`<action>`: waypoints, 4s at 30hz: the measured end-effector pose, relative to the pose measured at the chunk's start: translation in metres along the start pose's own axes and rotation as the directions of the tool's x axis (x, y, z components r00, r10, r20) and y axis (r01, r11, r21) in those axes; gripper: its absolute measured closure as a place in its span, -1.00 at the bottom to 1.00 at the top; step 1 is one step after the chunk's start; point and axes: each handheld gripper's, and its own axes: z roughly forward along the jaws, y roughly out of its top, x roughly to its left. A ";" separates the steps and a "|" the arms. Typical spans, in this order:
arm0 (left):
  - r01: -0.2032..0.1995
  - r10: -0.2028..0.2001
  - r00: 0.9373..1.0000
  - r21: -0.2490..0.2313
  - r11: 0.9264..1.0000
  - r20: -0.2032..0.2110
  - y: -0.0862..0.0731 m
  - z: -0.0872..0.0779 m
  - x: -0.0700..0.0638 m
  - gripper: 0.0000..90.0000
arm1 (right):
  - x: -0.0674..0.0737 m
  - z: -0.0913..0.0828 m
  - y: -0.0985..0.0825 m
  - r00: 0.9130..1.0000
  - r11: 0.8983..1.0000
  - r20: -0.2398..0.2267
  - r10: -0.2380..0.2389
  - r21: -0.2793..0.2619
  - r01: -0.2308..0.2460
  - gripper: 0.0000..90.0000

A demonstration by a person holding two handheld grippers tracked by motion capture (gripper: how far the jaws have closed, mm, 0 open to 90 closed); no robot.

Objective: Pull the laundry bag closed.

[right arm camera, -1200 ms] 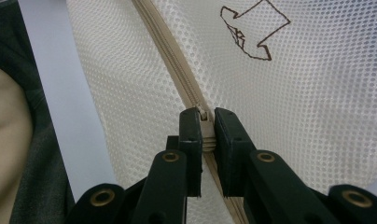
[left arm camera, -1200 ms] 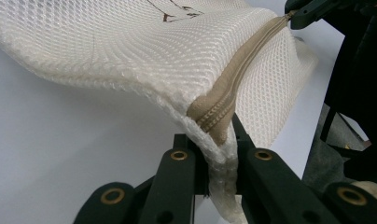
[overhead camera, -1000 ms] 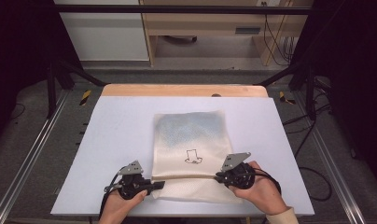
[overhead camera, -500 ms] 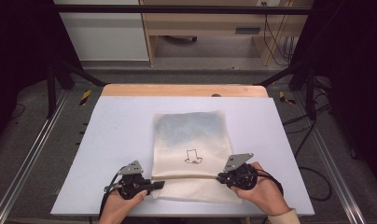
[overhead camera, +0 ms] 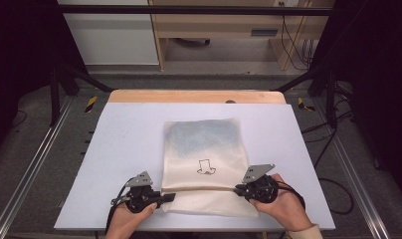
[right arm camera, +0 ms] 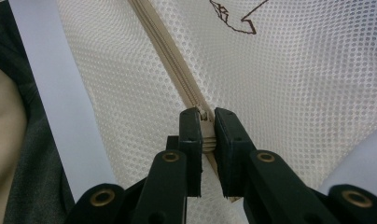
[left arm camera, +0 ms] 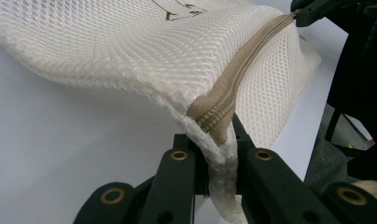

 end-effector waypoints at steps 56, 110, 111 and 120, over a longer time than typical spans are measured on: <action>0.000 0.000 1.000 -0.008 1.000 -0.005 0.001 -0.003 0.002 0.87 | -0.009 -0.014 -0.020 0.999 0.999 0.022 0.039 -0.009 -0.038 0.82; -0.146 0.026 0.835 -0.175 0.974 -0.549 0.002 -0.087 0.059 -0.89 | -0.061 -0.044 -0.071 0.791 0.875 0.405 0.459 -0.359 -0.323 -0.83; -0.149 0.026 0.830 -0.176 0.973 -0.558 0.002 -0.088 0.061 -0.89 | -0.064 -0.044 -0.075 0.776 0.872 0.421 0.470 -0.357 -0.335 -0.81; -0.135 0.003 0.801 -0.176 0.975 -0.598 -0.002 -0.096 0.079 -0.90 | -0.073 -0.039 -0.098 0.717 0.845 0.463 0.521 -0.397 -0.358 -0.82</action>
